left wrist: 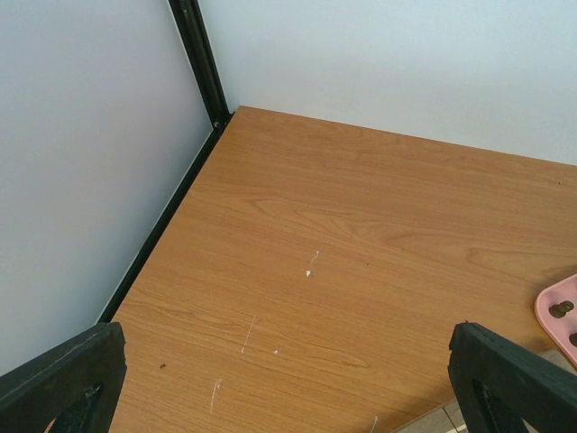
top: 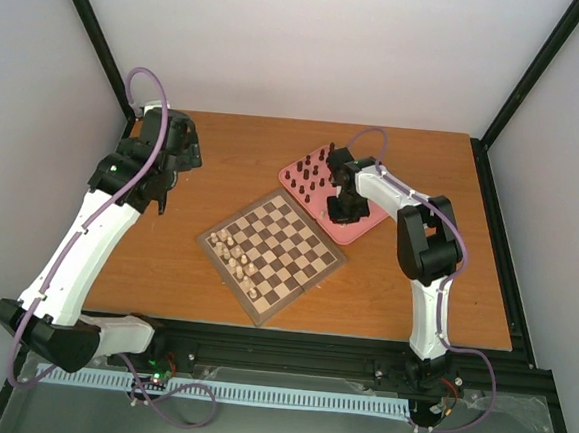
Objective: Set up the chess pieces on the board
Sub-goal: Pick up the chess piece from the storage box, then place the chess piece on the chessboard.
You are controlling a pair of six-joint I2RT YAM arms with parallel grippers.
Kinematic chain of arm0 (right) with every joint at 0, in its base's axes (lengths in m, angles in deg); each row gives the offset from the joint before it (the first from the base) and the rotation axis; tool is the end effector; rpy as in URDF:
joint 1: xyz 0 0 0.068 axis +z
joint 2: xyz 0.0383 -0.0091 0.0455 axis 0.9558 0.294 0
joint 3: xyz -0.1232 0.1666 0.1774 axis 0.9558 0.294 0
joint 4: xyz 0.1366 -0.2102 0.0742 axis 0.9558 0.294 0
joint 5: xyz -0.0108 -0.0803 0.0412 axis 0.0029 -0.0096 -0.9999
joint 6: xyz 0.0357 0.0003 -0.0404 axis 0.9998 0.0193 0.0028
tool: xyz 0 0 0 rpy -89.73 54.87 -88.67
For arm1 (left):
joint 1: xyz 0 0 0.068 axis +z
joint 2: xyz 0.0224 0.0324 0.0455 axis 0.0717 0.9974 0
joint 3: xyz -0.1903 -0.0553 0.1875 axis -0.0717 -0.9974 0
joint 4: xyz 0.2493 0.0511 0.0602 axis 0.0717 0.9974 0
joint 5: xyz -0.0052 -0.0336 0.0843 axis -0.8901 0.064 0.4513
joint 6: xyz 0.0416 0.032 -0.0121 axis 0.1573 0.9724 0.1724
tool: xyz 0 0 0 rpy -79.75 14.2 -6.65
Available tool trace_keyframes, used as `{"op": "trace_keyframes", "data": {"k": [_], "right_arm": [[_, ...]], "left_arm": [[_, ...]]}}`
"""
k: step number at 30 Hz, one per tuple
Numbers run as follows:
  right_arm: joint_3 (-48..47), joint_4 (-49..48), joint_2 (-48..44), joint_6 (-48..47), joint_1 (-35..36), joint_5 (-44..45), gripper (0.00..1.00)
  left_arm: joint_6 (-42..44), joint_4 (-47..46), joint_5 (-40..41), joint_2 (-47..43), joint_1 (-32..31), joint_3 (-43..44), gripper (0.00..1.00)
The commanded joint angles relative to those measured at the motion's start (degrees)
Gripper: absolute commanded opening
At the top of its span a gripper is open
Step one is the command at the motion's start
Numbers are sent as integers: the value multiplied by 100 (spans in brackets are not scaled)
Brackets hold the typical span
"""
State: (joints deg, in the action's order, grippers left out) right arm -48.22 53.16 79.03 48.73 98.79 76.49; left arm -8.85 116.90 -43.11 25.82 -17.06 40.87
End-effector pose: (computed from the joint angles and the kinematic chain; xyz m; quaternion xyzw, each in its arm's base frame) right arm 0.3736 0.1796 0.1706 -0.1008 0.9930 -0.0005 0.0615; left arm 0.2273 -0.0657 0.4208 -0.1368 0.8572 0.1069 0.4848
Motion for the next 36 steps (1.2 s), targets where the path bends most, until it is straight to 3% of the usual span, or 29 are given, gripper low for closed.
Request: {"op": "trace_keyframes", "data": {"k": [1, 6, 15, 24, 36], "right_arm": [[-114, 74, 12, -29, -19, 7, 7], [-178, 328, -544, 69, 185, 90, 7], [-547, 1057, -1290, 618, 1827, 68, 7], [-800, 1243, -828, 1075, 3314, -131, 7], [-978, 1178, -244, 1064, 3773, -304, 7]], "left_arm": [[16, -56, 18, -20, -28, 45, 100], [19, -58, 22, -86, -28, 7, 100], [-36, -153, -40, -223, -27, -125, 100], [-50, -164, -90, -271, -28, -255, 100], [-62, -128, -28, -454, -28, -414, 100]]}}
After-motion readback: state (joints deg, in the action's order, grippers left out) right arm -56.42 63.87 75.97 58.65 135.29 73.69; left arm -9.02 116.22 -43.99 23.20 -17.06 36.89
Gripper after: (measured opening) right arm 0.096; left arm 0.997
